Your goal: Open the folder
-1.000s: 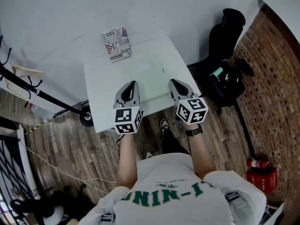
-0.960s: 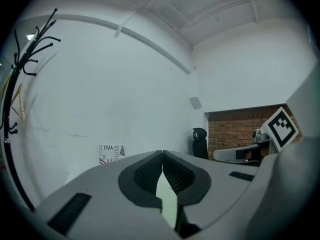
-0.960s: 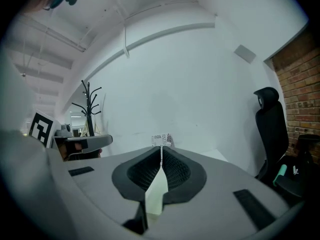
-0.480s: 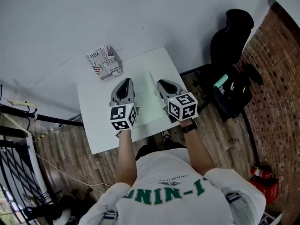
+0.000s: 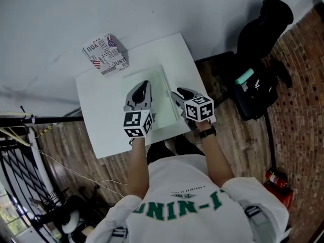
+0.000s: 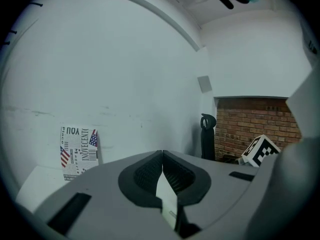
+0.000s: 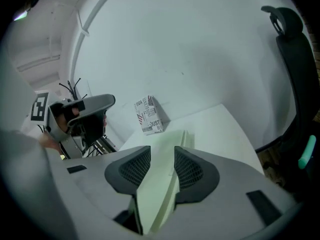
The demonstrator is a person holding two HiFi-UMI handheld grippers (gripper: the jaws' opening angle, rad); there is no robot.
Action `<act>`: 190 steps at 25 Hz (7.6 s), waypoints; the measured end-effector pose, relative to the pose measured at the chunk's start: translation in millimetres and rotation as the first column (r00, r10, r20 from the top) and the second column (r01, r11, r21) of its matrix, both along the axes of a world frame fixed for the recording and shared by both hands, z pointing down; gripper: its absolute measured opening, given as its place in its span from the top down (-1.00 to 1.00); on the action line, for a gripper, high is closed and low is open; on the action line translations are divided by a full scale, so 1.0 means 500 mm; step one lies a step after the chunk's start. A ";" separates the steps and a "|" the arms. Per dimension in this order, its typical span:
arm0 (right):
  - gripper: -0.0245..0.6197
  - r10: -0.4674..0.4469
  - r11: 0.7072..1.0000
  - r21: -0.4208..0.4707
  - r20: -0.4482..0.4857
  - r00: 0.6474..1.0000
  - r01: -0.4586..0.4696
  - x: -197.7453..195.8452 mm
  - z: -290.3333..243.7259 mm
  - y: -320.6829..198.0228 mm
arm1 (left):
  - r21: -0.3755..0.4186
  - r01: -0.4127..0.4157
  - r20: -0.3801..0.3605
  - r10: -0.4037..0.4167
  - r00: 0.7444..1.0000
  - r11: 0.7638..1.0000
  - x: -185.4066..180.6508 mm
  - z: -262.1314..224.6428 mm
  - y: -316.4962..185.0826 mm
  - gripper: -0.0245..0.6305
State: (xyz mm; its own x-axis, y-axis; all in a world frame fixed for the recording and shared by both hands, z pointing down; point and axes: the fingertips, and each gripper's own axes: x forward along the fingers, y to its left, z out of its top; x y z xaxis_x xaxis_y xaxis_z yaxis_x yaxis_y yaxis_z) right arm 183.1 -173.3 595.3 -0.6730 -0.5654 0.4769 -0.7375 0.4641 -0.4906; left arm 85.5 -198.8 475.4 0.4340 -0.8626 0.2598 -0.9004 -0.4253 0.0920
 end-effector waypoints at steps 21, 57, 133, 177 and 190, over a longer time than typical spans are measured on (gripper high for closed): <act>0.55 -0.039 0.945 -0.323 0.010 0.999 0.040 -0.080 0.224 0.041 | -0.124 0.017 -0.036 -0.022 0.999 0.992 -0.074 0.132 -0.016 0.88; 0.72 -0.321 0.933 -0.116 0.161 0.933 0.341 -0.389 -0.150 0.088 | -0.017 0.302 -0.073 -0.302 0.950 0.953 -0.480 -0.005 0.081 0.88; 0.87 -0.757 0.649 -0.357 -0.214 0.617 0.672 -0.971 0.345 0.230 | -0.165 0.724 -0.106 -0.742 0.663 0.670 -0.953 0.158 0.343 0.88; 0.87 0.070 0.870 0.491 -0.018 0.997 -0.052 -0.358 -0.412 -0.087 | 0.099 0.271 -0.033 -0.269 0.963 0.957 -0.466 -0.184 0.042 0.88; 0.87 0.140 0.828 0.555 -0.065 0.988 -0.081 -0.268 -0.459 -0.080 | 0.154 0.254 -0.001 -0.256 0.967 0.955 -0.385 -0.226 0.022 0.88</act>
State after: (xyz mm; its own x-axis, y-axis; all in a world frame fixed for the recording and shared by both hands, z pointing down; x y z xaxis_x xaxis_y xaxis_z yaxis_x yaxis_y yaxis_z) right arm 49.1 -213.5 365.9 -0.5562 -0.8215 0.1260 -0.8309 0.5470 -0.1014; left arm -106.8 -187.9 362.4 0.1908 -0.9738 0.1237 -0.9816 -0.1890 0.0261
